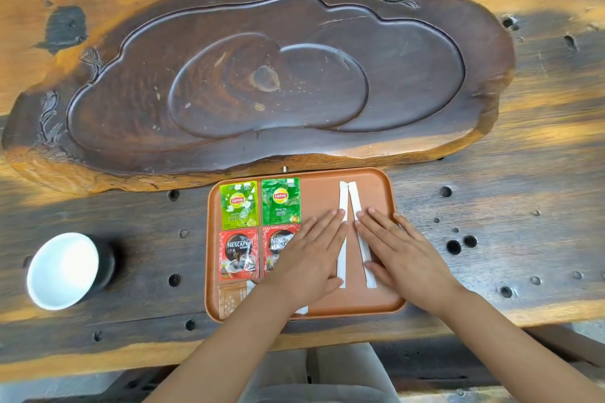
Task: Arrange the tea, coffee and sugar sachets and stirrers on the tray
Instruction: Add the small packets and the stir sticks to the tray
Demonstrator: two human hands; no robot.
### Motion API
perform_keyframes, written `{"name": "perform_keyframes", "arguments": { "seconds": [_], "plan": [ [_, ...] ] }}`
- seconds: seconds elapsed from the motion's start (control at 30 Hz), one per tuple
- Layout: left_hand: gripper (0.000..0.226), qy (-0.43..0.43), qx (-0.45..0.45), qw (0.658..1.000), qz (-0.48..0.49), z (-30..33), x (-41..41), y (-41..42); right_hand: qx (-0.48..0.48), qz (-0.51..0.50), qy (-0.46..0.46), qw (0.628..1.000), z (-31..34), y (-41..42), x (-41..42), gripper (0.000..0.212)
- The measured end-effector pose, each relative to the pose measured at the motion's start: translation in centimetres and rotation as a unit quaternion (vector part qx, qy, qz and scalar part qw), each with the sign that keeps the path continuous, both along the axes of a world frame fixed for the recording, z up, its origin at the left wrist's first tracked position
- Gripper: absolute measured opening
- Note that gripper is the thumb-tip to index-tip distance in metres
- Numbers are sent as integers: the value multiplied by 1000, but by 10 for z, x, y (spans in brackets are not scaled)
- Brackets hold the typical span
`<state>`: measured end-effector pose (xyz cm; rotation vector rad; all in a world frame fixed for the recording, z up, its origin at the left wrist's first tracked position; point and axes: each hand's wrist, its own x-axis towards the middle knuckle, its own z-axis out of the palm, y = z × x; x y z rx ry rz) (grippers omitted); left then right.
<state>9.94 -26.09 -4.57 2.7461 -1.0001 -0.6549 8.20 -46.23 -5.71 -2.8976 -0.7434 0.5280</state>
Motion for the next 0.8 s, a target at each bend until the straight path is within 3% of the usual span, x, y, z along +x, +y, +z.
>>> {"name": "perform_keyframes", "arguments": {
  "seconds": [0.63, 0.8],
  "plan": [
    [84, 5, 10, 999, 49, -2, -13, 7, -8, -17, 14, 1000, 5, 7, -2, 61],
    [79, -33, -10, 997, 64, 1, -15, 6, 43, -43, -26, 998, 9, 8, -3, 59]
  ]
}}
